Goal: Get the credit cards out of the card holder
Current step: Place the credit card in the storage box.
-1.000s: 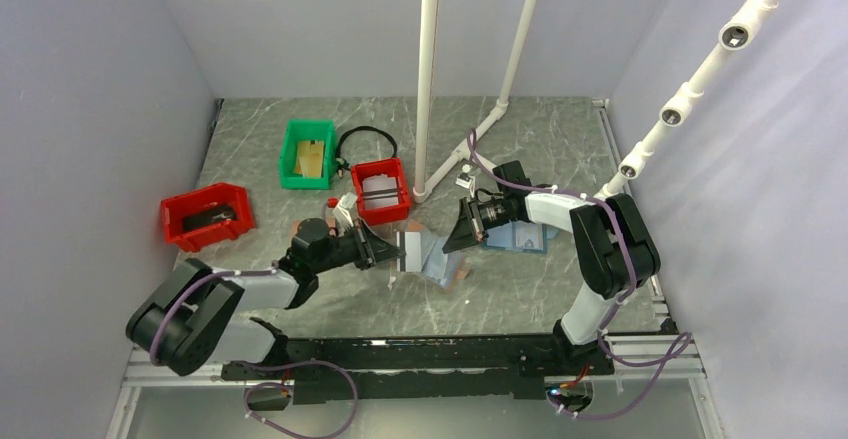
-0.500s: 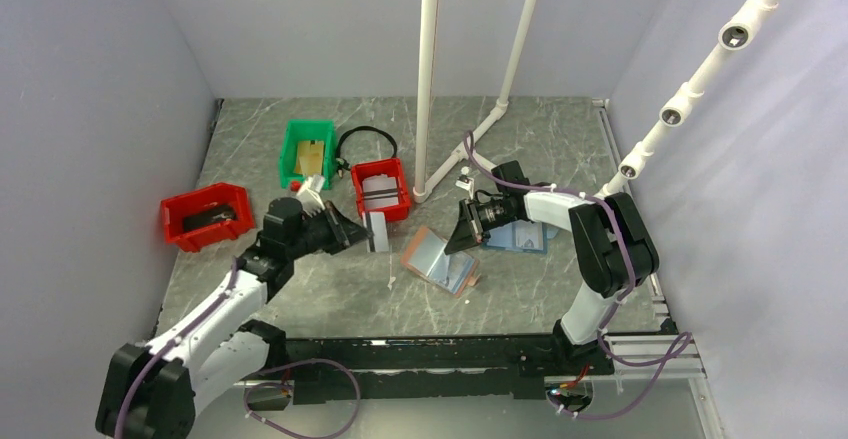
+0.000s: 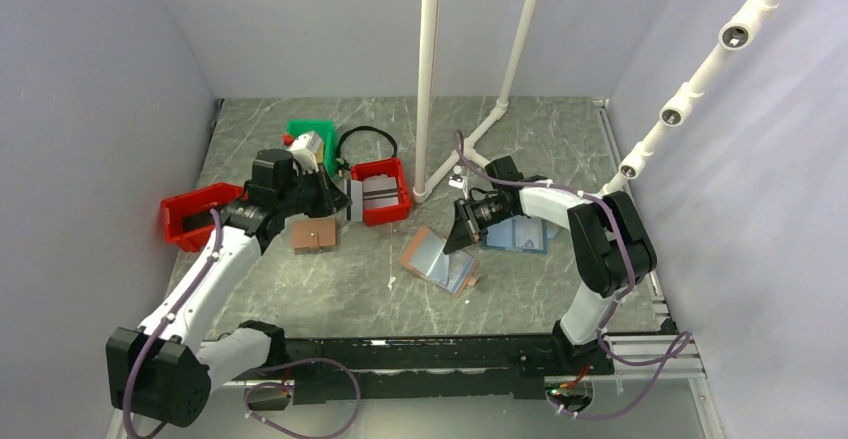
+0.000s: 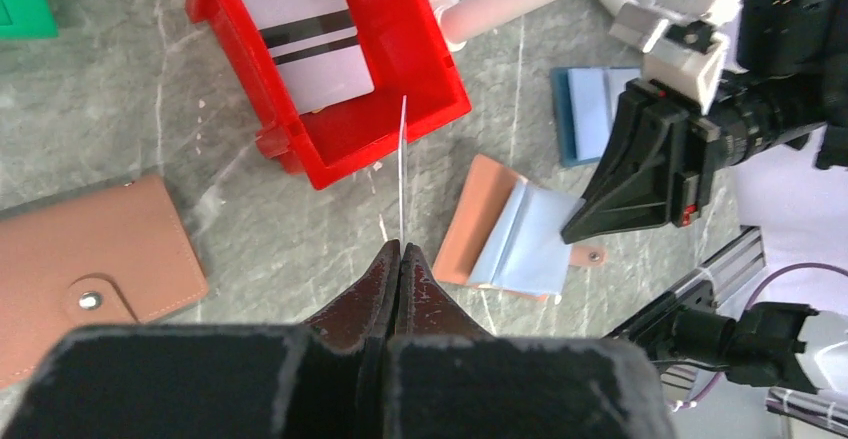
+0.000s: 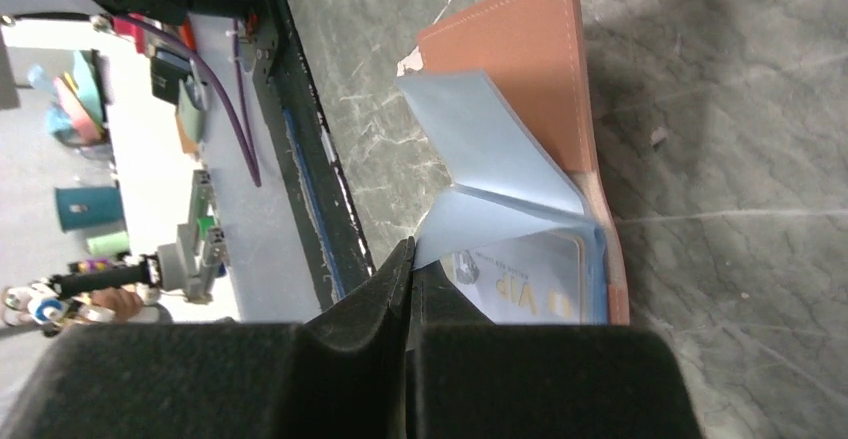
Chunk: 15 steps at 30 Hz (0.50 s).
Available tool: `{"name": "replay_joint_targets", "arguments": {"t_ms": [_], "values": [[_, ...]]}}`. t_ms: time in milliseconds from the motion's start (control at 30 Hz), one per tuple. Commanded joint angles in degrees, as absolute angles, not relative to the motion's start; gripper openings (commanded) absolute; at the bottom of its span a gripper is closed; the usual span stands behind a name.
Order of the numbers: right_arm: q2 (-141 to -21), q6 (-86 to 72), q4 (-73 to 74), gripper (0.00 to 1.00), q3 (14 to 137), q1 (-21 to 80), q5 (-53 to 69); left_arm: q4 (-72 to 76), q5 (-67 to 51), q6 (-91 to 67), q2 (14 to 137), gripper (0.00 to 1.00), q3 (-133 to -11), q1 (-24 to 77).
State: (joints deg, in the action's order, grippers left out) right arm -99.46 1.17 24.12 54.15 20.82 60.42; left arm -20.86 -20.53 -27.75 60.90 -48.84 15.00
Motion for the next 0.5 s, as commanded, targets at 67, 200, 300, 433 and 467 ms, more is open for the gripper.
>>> {"name": "replay_joint_targets", "arguments": {"t_ms": [67,200,300,433,467], "values": [[-98.69,11.13,30.27,0.01,58.78,22.01,59.99,-19.73,-25.10,-24.68,64.23,0.00,-51.59,13.51],[-99.16,15.98,33.75,0.01,60.16,22.31,58.43,-14.14,-28.84,-25.70,67.68,0.00,-51.24,12.54],[-99.49,20.33,36.60,0.01,61.44,22.28,57.93,-9.85,-29.98,-23.78,70.71,0.00,-51.67,11.67],[-100.38,28.55,40.91,0.02,63.11,22.27,58.20,-7.70,-31.78,-24.85,74.90,0.00,-54.01,8.96],[-100.57,30.70,42.35,0.02,63.63,22.16,58.41,-6.70,-32.46,-25.91,75.45,0.00,-54.16,8.25]]}}
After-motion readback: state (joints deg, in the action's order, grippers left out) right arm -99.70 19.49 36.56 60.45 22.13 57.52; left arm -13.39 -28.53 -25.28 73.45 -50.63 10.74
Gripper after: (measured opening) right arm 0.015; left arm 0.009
